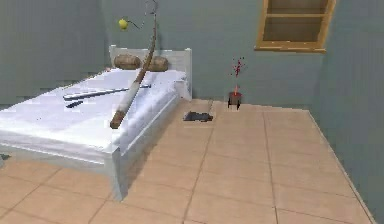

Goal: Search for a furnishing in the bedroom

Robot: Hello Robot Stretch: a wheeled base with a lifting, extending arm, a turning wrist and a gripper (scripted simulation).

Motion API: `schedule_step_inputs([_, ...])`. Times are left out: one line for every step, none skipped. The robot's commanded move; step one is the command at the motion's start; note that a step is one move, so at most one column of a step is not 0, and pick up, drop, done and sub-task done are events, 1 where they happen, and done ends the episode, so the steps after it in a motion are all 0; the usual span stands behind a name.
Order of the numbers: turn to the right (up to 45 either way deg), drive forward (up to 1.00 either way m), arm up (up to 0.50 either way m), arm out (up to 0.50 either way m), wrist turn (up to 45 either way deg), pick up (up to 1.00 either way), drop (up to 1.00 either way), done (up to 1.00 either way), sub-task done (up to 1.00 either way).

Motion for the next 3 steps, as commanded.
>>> schedule_step_inputs([0.0,0.7,0.0,0.0,0.0,0.0,0.0,0.0,0.0])
schedule_step_inputs([-27.0,0.0,0.0,0.0,0.0,0.0,0.0,0.0,0.0])
schedule_step_inputs([0.0,0.0,0.0,0.0,0.0,0.0,0.0,1.0,0.0])
